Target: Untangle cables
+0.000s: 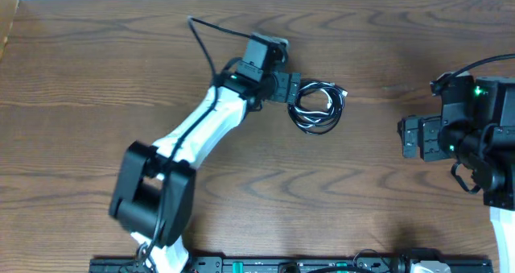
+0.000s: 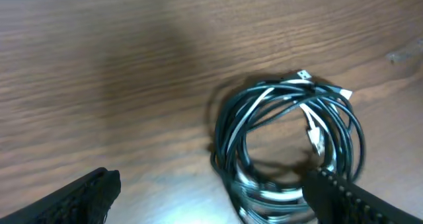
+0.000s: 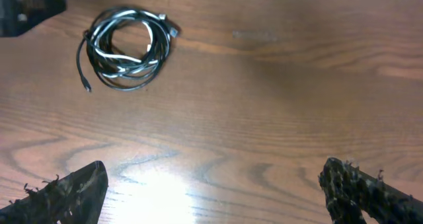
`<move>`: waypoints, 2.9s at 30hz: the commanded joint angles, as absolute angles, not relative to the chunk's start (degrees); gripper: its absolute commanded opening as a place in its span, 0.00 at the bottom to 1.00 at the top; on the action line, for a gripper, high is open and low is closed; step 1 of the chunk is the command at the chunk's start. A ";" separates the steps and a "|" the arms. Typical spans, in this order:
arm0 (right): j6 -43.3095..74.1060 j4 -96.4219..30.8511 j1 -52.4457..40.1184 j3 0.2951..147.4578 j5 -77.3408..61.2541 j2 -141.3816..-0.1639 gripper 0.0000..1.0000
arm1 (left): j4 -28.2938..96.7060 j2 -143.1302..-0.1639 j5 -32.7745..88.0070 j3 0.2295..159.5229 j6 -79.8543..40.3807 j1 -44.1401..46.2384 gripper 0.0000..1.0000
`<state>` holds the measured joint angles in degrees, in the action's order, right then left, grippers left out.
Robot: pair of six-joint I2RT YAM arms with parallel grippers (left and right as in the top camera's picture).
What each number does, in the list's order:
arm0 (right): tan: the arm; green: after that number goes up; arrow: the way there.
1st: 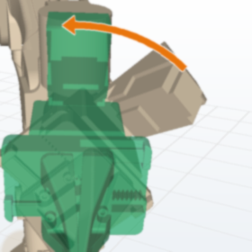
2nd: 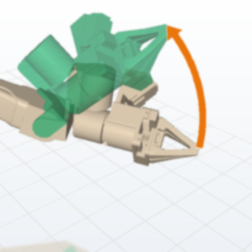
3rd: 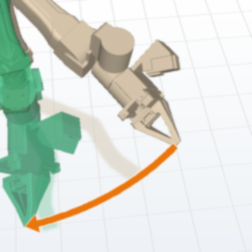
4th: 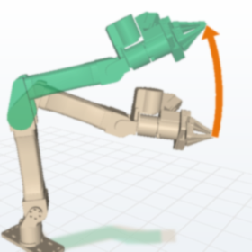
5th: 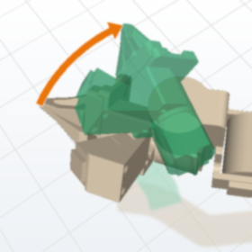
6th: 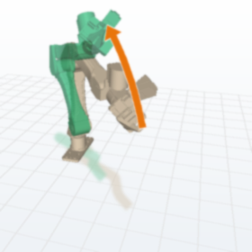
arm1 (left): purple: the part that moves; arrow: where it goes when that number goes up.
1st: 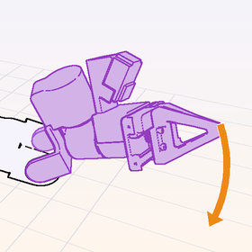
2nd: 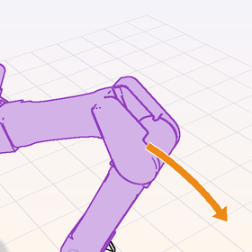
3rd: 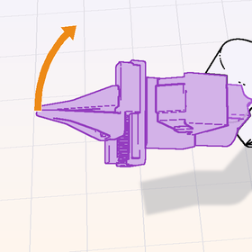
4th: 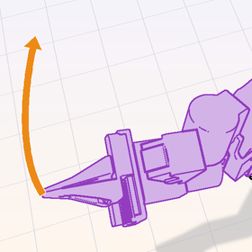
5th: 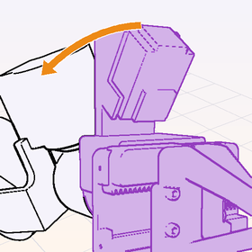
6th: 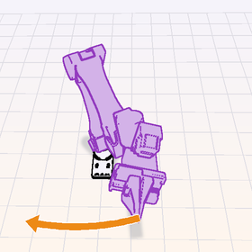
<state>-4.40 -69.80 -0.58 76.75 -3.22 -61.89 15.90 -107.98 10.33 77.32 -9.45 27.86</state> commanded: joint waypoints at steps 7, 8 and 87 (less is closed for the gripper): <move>-2.61 -69.87 -0.43 75.57 -4.86 -61.76 0.99 | 11.60 -113.80 9.26 78.67 -12.36 30.33 0.90; -2.59 -70.08 -0.43 75.57 -4.97 -61.76 0.99 | 11.66 -114.21 9.10 78.67 -12.36 30.39 0.89; -9.08 -49.43 -0.49 61.06 -33.74 -68.90 0.99 | 19.90 -83.79 7.09 78.89 -12.40 32.21 0.08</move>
